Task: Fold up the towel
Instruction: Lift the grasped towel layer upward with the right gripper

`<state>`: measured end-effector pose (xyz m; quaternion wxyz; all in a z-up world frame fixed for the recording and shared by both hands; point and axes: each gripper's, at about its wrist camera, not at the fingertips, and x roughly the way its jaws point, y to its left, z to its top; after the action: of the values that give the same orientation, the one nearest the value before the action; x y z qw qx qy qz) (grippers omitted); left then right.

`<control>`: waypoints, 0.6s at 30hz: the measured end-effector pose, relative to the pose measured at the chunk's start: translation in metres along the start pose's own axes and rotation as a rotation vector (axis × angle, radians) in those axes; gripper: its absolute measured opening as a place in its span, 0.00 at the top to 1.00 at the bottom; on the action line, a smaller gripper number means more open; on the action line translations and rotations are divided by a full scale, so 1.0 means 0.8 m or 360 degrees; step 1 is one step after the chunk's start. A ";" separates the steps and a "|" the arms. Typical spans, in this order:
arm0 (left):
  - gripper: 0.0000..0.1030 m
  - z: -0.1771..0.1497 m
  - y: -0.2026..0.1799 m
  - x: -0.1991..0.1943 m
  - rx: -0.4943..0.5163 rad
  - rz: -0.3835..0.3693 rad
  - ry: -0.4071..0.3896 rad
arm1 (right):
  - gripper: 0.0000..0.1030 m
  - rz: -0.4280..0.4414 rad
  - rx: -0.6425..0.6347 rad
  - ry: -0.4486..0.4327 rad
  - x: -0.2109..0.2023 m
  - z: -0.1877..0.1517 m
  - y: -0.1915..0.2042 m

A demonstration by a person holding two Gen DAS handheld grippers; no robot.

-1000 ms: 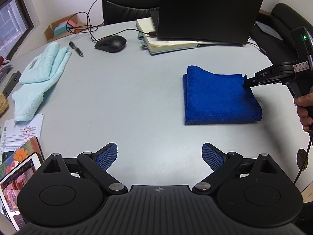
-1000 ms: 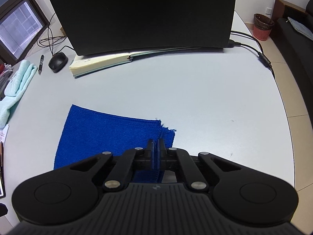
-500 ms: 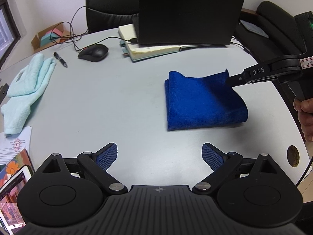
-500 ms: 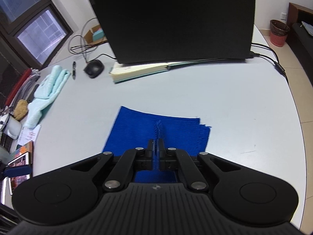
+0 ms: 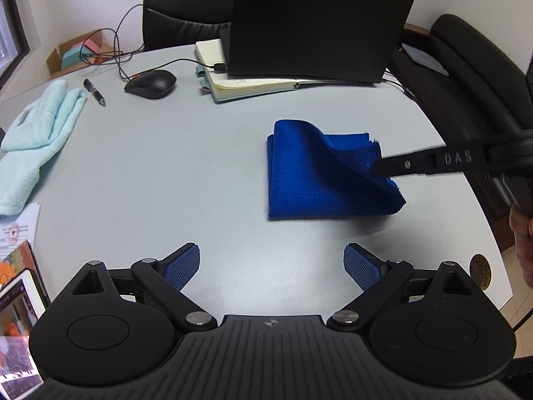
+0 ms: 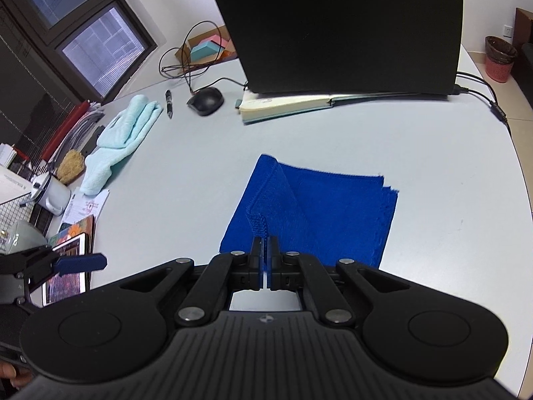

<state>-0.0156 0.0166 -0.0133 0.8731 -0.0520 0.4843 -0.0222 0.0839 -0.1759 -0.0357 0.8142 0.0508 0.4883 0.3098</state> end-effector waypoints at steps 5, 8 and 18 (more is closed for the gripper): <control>0.09 0.003 0.010 -0.003 -0.0099 -0.0035 -0.0001 | 0.98 0.0016 -0.0046 0.0027 -0.003 -0.017 0.011; 0.11 0.004 0.017 -0.003 -0.0161 -0.0048 0.0009 | 0.98 0.0021 -0.0084 0.0037 -0.005 -0.027 0.018; 0.18 0.008 0.019 -0.005 -0.0250 -0.0176 0.0010 | 0.98 0.0059 -0.0214 0.0085 -0.007 -0.055 0.044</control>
<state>-0.0120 0.0327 -0.0083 0.8622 -0.1469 0.4838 -0.0325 0.0298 -0.1605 -0.0407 0.7966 -0.0033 0.4869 0.3583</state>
